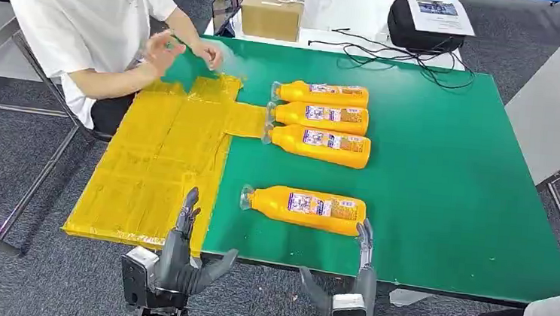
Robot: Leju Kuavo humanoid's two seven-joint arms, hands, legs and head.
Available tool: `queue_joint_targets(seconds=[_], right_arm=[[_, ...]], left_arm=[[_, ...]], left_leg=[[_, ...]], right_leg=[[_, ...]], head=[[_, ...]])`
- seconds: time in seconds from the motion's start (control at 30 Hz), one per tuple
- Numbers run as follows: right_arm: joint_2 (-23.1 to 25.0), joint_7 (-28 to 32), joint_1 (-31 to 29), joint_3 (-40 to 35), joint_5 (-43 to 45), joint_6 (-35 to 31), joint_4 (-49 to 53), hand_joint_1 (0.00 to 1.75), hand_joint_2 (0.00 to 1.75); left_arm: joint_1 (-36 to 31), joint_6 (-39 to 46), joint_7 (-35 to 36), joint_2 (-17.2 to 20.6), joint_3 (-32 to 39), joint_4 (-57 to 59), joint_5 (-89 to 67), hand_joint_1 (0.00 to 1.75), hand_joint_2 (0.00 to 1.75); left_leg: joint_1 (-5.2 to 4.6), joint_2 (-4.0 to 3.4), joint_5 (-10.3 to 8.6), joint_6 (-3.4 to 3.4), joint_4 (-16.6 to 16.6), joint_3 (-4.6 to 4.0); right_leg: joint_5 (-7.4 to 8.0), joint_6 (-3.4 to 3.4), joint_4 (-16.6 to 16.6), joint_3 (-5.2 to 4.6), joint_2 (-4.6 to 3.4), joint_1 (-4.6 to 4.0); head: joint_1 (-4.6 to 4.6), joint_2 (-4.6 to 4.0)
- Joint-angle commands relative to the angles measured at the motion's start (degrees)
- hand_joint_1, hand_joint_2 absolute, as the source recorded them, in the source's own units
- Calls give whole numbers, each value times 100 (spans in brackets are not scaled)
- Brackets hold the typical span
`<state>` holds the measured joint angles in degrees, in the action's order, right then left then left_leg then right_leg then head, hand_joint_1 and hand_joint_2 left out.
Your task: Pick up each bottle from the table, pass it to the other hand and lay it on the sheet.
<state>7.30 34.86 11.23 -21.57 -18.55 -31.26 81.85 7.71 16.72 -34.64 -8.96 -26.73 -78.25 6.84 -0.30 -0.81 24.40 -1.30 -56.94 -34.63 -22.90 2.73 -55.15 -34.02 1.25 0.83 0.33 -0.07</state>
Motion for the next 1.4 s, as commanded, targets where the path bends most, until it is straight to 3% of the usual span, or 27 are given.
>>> queue_joint_targets(seconds=[0.03,0.17,0.27,0.37,0.6,0.73,1.1,1.2,1.4], right_arm=[[-139,-24,-146,-32,4,-10,-127,0,175],[-141,-44,-162,-27,-3,-1,-137,0,175],[-271,-147,-493,140,-260,32,-407,0,175],[-475,-518,-908,201,-1007,316,-796,0,175],[-699,-1053,-3269,177,-3066,15,-3393,0,175],[-554,-1458,-4002,-76,-3542,219,-4233,0,175],[-295,-1976,-4124,-311,-3855,150,-5023,0,175],[-249,-2336,-4249,-380,-3983,477,-5162,0,175],[-235,-2396,-4245,-403,-3953,765,-5096,0,175]], left_arm=[[-133,-5,4,157,-107,241,6,0,175],[-157,-32,8,159,-112,265,6,0,175],[-285,-382,102,137,-107,428,203,0,175],[-502,-584,140,63,-118,620,213,0,175],[-1213,-1370,390,-250,-132,1241,35,0,175],[-1356,-1498,415,-276,-197,1347,18,0,175],[-1334,-1532,432,-236,-269,1371,-58,0,175],[-1289,-1505,452,-223,-243,1260,-126,0,175],[-1232,-1491,469,-206,-201,1139,-157,0,175]], left_leg=[[3,1,2,6,5,12],[5,3,9,9,6,28],[4,0,3,6,7,21],[3,-2,2,6,10,27],[1,-15,-14,-2,8,21],[1,-23,-17,-4,3,27],[8,-2,-7,3,-1,39],[2,-8,-18,-3,0,9],[6,4,-17,3,-2,28]], right_leg=[[-1,-6,4,11,-7,-2],[-7,-11,6,25,-11,-3],[-1,-7,8,19,-11,-3],[2,-7,11,24,-15,-1],[23,-1,13,19,-27,1],[36,-11,7,20,-36,1],[14,-12,1,39,-15,-7],[24,-7,0,8,-13,-3],[21,-13,0,26,-9,-6]], head=[[0,0],[0,0],[0,0],[0,0],[0,0],[0,0],[0,0],[0,0],[0,0]])
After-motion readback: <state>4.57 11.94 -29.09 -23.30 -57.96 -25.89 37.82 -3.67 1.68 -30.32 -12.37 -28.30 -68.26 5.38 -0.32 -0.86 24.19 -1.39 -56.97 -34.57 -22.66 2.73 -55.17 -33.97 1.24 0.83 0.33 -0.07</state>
